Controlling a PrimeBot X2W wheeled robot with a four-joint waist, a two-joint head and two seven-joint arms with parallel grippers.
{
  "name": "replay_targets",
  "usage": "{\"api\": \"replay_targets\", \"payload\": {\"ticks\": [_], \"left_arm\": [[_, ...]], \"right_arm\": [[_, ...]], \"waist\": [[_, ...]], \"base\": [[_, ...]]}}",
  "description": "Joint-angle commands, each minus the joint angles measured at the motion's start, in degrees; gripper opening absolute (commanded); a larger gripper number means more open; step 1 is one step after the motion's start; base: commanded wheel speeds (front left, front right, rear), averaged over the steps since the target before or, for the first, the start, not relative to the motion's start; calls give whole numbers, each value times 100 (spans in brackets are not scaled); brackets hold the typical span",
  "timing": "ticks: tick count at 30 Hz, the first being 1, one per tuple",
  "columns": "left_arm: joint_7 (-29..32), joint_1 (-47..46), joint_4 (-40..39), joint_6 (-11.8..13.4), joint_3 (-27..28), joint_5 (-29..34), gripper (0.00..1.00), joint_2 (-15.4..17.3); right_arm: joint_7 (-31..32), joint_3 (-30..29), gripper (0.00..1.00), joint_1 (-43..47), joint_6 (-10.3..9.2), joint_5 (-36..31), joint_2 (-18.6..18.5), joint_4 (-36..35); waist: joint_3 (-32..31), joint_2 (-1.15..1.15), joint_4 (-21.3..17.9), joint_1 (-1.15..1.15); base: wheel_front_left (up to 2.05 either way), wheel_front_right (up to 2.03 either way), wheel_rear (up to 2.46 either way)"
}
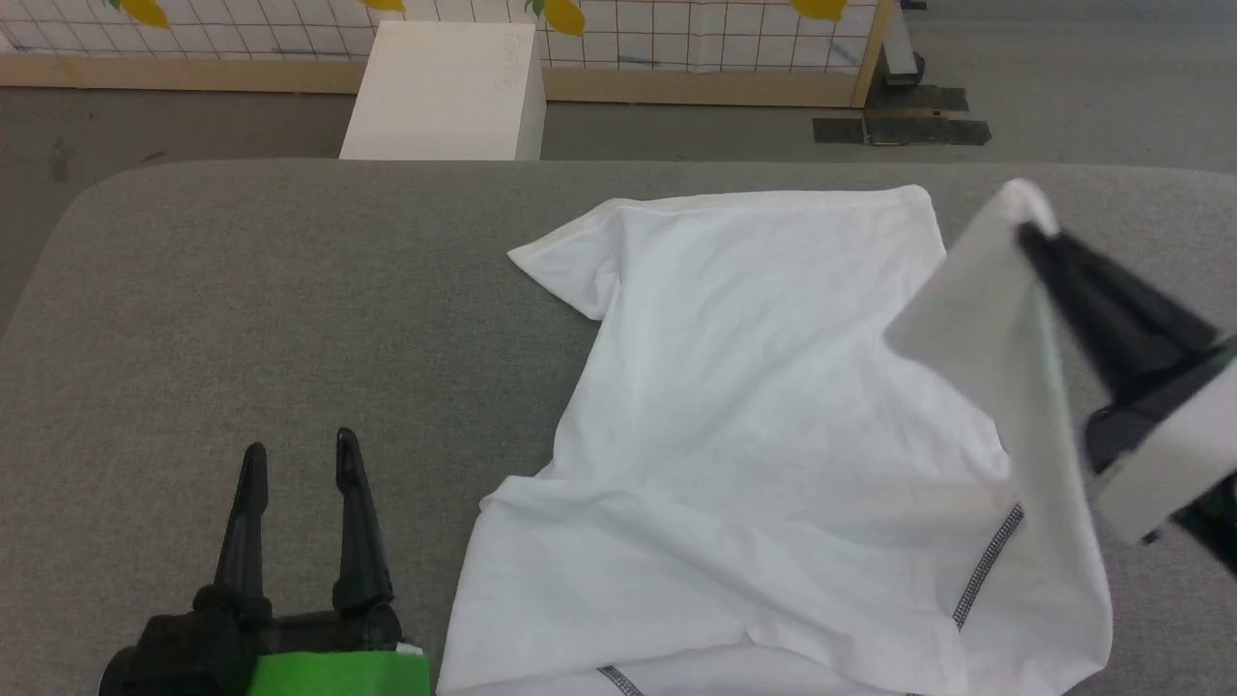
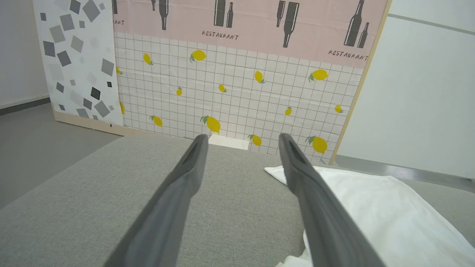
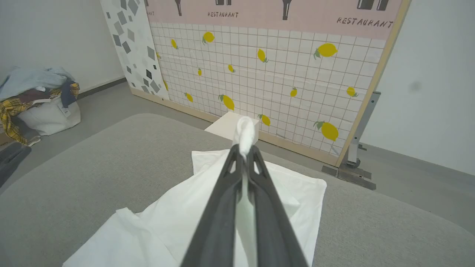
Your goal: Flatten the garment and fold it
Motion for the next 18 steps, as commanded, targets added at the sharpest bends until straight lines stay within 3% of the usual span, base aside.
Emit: {"api": "replay_targets", "payload": {"ticks": [1,5,12,18], "left_arm": [[8,98,-12,41,9,-66,100,13],[-2,78,-16,41,-15,-74,100,7],[-28,-79,81,0,-171,-82,100,-45],[-67,-178,247,-42,-269,-121,100,-87]], "right_arm": [[38,288,0,-111,-9,45,98,-7],[67,1340,0,-321,-9,82,241,279],[-353,2892,0,-663,-9,54,395,1364],[-1038,3656,0,-821,-9,-98,659,2604]], "waist": [[8,0,13,0],[72,0,78,0],[248,0,344,0],[330,0,633,0]], "base": [[0,0,0],[0,0,0],[0,0,0],[0,0,0]]}}
